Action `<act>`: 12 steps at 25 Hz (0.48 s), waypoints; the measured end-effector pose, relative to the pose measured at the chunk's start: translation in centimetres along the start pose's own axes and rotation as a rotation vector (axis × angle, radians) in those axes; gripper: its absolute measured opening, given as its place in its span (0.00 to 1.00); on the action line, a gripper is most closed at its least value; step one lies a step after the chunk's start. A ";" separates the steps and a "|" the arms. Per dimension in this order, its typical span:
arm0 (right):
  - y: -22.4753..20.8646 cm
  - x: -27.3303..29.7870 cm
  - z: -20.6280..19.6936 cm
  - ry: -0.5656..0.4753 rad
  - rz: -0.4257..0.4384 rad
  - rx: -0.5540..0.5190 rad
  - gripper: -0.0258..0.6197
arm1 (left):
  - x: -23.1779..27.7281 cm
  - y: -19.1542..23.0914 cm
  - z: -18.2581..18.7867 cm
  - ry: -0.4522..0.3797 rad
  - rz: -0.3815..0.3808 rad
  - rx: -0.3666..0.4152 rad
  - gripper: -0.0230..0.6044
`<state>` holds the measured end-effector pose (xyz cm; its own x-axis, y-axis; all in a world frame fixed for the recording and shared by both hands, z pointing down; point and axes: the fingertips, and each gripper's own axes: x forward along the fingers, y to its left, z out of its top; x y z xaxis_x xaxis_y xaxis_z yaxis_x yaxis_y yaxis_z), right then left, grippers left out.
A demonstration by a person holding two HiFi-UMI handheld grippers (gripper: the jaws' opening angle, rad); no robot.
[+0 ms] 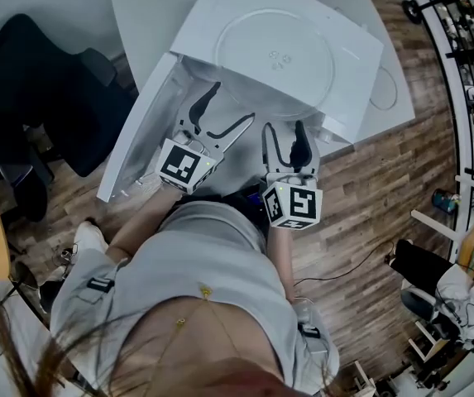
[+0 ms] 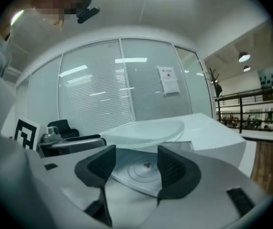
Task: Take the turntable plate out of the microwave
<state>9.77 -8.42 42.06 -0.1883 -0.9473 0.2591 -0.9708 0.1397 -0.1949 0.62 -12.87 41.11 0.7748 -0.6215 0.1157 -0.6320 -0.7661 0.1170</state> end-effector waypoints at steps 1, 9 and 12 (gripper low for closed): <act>-0.2 -0.2 0.3 -0.014 -0.030 -0.021 0.44 | 0.1 0.0 0.0 0.000 0.000 0.000 0.60; -0.5 0.7 0.5 -0.008 -0.056 -0.046 0.46 | 0.4 0.0 0.0 0.007 0.004 0.006 0.60; -0.5 0.9 0.6 -0.008 -0.067 -0.056 0.46 | 0.7 0.1 0.2 0.015 0.009 0.035 0.60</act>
<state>10.22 -9.52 41.82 -0.1217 -0.9573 0.2623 -0.9880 0.0915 -0.1244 1.14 -13.41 40.96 0.7689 -0.6257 0.1313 -0.6374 -0.7662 0.0815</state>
